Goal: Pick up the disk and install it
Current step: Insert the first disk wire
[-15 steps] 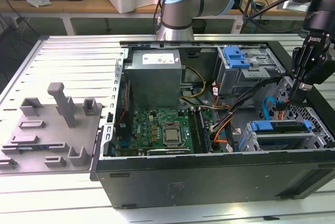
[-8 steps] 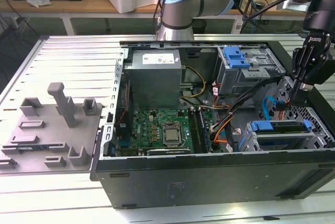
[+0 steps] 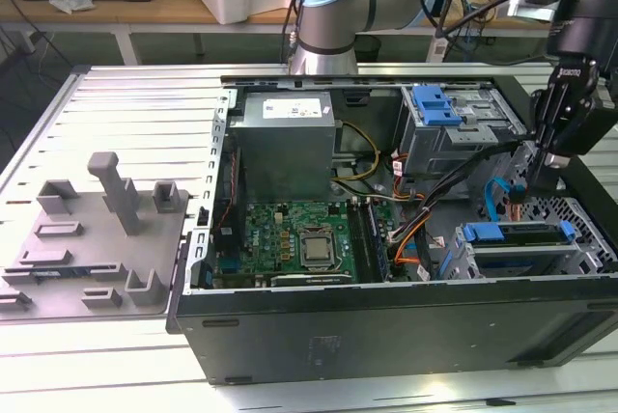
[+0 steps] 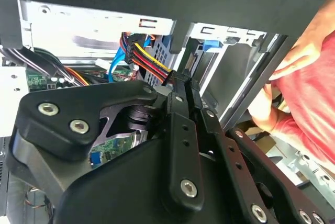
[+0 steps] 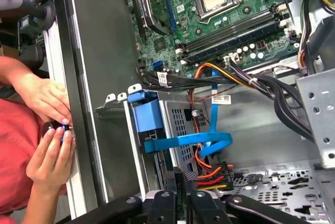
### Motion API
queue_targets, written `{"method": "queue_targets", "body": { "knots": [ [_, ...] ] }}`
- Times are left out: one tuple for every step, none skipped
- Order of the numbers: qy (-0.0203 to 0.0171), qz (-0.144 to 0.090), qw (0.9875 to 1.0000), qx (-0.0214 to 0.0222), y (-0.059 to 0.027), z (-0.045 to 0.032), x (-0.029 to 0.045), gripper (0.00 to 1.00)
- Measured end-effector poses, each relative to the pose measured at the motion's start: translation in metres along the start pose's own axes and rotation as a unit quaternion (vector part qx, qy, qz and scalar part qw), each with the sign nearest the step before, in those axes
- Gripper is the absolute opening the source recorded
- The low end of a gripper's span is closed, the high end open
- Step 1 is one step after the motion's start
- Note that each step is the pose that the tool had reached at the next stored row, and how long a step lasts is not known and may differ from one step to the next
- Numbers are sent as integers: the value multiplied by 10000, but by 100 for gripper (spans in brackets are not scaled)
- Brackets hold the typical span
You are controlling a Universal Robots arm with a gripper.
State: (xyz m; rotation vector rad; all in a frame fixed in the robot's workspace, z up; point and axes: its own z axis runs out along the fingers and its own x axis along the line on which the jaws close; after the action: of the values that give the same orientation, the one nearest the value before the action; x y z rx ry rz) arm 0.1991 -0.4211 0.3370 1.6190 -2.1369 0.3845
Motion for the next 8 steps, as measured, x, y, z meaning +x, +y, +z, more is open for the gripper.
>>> {"method": "queue_targets", "body": {
  "knots": [
    [0,-14,10000,10,6,1,1,17],
    [-2,-33,10000,26,9,2,2,17],
    [-10,-42,10000,47,9,1,3,17],
    [-41,-58,9999,86,10,2,3,17],
    [-70,-72,9999,116,10,2,2,17],
    [-92,-79,9998,138,10,2,2,17],
    [-122,-84,9997,169,11,2,2,17],
    [-150,-86,9997,198,12,2,3,17]
  ]
}}
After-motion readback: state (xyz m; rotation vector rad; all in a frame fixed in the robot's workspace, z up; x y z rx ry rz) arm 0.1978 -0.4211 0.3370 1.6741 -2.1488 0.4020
